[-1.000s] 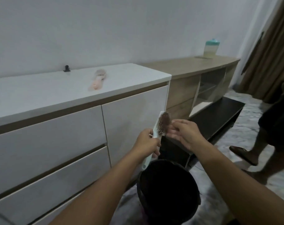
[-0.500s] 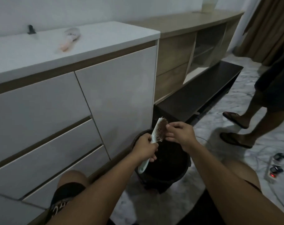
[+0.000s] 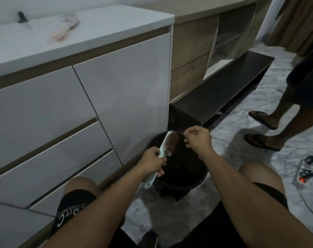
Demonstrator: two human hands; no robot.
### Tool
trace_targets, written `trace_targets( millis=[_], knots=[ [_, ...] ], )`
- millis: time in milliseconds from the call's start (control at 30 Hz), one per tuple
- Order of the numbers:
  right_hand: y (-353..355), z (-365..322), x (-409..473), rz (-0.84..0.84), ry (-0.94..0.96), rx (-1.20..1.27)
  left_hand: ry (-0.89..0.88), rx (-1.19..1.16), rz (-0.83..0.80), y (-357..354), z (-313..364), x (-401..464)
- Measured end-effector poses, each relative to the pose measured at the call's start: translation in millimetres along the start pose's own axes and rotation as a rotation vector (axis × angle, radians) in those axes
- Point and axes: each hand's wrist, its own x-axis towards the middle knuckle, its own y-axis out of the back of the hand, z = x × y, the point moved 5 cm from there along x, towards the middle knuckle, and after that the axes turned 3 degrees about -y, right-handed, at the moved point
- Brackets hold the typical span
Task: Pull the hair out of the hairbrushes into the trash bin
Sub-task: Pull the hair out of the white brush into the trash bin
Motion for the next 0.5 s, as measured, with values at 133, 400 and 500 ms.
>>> trace_targets(
  millis=[133,400,500],
  knots=[
    [-15.8,-4.7,-6.9,-0.179,0.081,-0.028,-0.018,-0.003,-0.024,-1.0,-0.1,-1.6],
    [-16.2,-5.9,4.8,-0.048,0.09,-0.104,-0.004,-0.074,-0.023,5.8,-9.7,-4.0],
    [-22.1,-5.0,5.0,-0.091,0.097,-0.111,-0.027,-0.077,-0.021,7.7,-10.9,-5.6]
  ],
)
